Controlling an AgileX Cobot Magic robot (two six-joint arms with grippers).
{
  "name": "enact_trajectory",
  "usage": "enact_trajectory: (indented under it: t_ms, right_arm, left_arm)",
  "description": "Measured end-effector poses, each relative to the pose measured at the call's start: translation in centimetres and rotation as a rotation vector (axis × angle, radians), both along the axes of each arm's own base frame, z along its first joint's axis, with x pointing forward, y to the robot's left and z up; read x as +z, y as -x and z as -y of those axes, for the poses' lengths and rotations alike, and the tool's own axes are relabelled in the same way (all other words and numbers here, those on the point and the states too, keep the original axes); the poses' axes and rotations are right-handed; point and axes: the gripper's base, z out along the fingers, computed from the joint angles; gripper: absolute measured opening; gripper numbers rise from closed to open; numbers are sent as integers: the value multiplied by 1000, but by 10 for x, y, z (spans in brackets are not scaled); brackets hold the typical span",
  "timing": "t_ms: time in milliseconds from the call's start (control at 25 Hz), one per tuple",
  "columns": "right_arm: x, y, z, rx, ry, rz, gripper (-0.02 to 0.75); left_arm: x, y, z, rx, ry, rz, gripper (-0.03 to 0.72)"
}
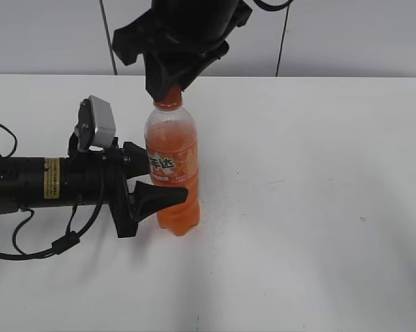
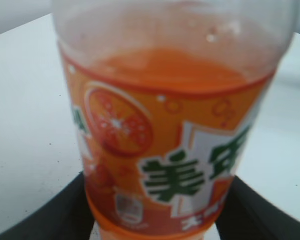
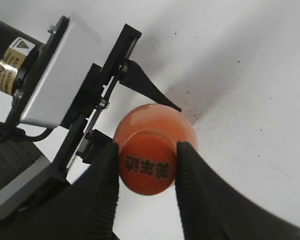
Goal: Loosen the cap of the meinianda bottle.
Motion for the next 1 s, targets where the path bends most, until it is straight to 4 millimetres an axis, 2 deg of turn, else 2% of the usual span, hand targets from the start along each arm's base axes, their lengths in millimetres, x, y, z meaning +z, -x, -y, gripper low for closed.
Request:
enact_trajectory:
  t_ms: [120, 360, 520, 760, 880, 1000]
  right_arm:
    - [-1, 0, -1, 157, 33, 57, 261]
    - [-1, 0, -1, 763, 168, 299, 260]
    - [-1, 0, -2, 1011, 218, 400, 248]
    - [0, -1, -2, 1055, 227, 427, 236]
    - [-1, 0, -2, 998, 215, 399, 324]
    - [1, 1, -1, 854, 179, 341, 425]
  left_arm:
    - [0, 0, 0, -1, -1, 4, 424]
    - [0, 0, 0, -3, -4, 12, 424]
    - [0, 0, 0, -3, -4, 12, 424]
    - [0, -1, 0, 5, -1, 10, 420]
    - [-1, 0, 0, -4, -6, 16, 416]
    - [-1, 0, 0, -11, -5, 19, 416]
